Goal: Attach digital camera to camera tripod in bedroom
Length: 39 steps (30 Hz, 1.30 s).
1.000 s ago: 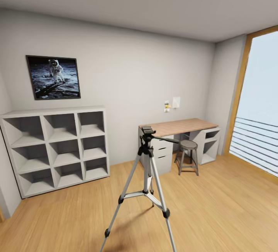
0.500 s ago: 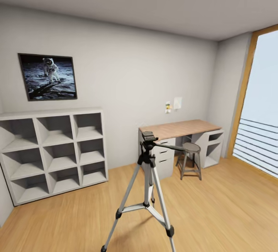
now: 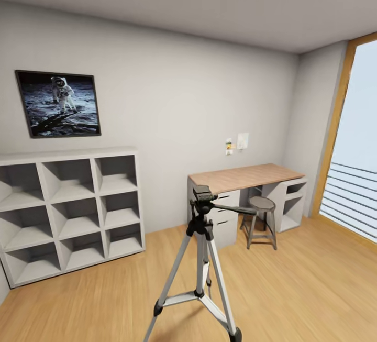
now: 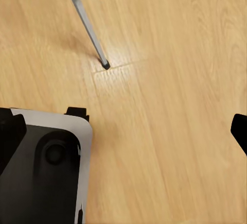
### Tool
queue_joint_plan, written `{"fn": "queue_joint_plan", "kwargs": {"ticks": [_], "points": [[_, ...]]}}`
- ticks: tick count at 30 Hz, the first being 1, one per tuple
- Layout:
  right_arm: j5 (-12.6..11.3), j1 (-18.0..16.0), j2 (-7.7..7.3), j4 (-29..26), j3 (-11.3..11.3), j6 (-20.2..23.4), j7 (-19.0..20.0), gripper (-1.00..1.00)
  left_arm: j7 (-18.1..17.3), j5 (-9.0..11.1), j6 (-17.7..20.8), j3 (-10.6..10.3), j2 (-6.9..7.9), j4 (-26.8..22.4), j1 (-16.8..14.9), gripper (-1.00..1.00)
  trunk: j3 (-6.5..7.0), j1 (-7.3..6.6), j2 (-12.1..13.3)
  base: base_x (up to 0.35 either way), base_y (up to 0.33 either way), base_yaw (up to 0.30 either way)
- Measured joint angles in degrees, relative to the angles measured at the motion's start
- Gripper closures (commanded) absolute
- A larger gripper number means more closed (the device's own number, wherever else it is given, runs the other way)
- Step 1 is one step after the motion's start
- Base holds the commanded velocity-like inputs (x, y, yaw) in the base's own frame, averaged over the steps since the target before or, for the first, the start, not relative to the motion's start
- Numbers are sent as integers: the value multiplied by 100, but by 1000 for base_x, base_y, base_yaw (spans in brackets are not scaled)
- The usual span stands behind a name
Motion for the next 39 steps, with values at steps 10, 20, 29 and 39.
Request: {"fn": "queue_joint_plan", "kwargs": {"ticks": [10,20,29,39], "points": [[0,0,0,0,0,3,0,-100,6,4,0,0,0,0,0,100,0,1,0,60,0,0],[-1,0,0,0,1,0,-2,-100,8,8,2,1,0,-1,0,100,0,2,0,3,-174,0],[-1,0,-9,0,1,8,0,-100,8,10,0,9,0,0,0,100,0,2,0,0,-251,0],[15,0,-3,0,0,6,0,-100,8,10,-1,9,0,0,0,100,0,2,0,0,-48,1]]}}
